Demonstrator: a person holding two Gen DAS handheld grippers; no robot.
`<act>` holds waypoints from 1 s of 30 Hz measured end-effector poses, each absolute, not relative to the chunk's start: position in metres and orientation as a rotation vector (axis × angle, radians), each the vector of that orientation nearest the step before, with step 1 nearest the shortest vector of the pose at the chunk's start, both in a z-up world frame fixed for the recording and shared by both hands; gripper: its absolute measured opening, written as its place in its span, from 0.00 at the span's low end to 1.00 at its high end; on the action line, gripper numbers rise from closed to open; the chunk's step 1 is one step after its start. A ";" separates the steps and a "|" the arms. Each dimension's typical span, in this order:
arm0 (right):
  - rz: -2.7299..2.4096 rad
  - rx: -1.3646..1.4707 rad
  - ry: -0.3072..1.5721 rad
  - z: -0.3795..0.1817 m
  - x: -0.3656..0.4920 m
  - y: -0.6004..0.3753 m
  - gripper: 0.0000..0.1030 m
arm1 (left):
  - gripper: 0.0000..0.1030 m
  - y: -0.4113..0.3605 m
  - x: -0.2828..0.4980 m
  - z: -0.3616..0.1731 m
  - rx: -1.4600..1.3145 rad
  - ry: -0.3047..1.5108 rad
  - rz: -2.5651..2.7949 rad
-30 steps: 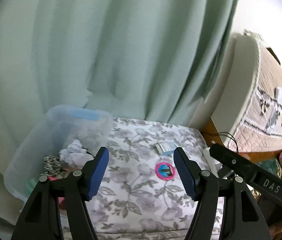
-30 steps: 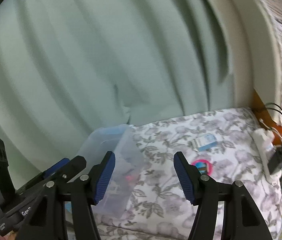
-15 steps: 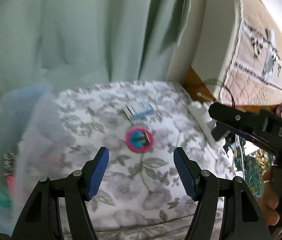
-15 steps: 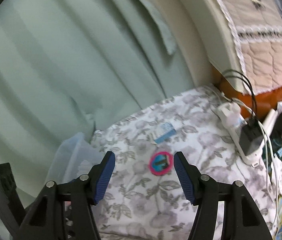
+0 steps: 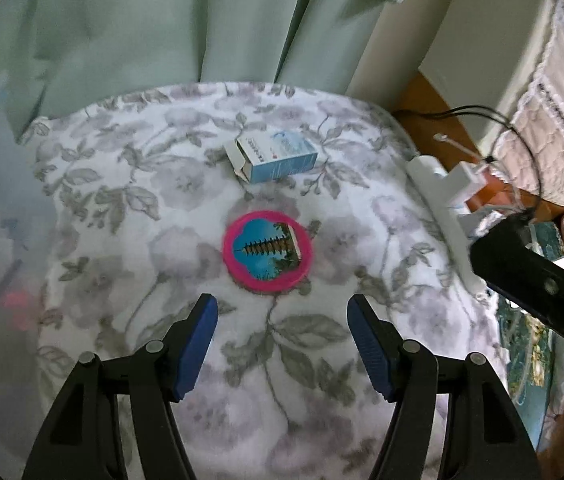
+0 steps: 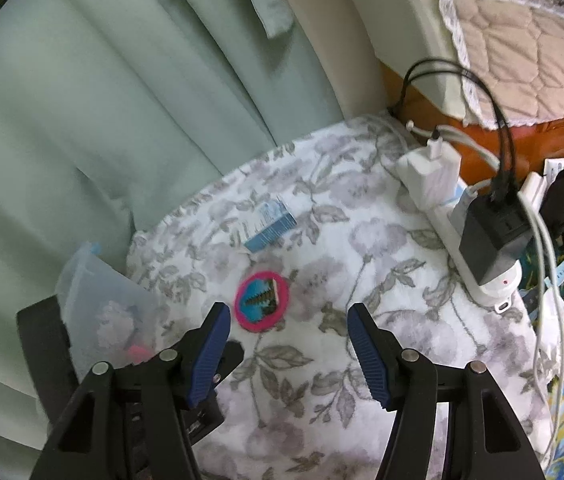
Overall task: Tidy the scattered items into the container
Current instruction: 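Move both open grippers back over the pink compact and ear-drop box, then grasp the pink compact with the left gripper while the right grasps the ear-drop box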
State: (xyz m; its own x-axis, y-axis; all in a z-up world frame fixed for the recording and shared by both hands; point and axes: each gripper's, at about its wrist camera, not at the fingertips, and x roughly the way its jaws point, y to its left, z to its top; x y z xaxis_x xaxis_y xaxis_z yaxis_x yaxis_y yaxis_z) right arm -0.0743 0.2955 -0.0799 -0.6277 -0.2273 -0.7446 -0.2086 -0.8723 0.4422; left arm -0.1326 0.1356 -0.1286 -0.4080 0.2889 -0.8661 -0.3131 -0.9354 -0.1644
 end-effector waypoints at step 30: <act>-2.683 1.513 -0.668 -0.123 -0.141 0.294 0.63 | 0.72 0.113 -0.196 -0.174 -1.476 0.006 2.535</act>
